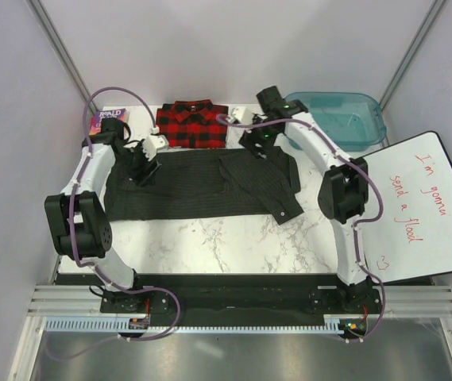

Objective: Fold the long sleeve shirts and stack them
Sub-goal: Fold the shirt

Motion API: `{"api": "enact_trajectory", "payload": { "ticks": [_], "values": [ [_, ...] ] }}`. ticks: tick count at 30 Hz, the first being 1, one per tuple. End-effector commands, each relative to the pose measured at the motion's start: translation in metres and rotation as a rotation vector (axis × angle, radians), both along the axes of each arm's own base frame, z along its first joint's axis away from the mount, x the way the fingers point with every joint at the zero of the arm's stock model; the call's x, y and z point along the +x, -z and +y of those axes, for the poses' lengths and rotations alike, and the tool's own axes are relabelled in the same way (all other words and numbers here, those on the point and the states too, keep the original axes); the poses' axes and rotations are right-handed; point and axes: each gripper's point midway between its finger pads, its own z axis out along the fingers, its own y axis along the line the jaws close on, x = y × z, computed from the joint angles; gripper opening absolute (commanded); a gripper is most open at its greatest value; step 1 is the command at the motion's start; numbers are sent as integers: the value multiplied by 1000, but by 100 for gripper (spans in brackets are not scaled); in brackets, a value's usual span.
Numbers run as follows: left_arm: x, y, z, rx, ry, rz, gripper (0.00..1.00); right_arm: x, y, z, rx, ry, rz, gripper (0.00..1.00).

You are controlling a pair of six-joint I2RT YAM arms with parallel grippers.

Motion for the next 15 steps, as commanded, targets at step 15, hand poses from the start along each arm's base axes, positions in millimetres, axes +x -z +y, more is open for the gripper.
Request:
{"api": "enact_trajectory", "payload": {
  "ticks": [15],
  "values": [
    [-35,-30,-96,-289,78,-25,70,-169,83,-131,-62,339,629,59]
  ]
}}
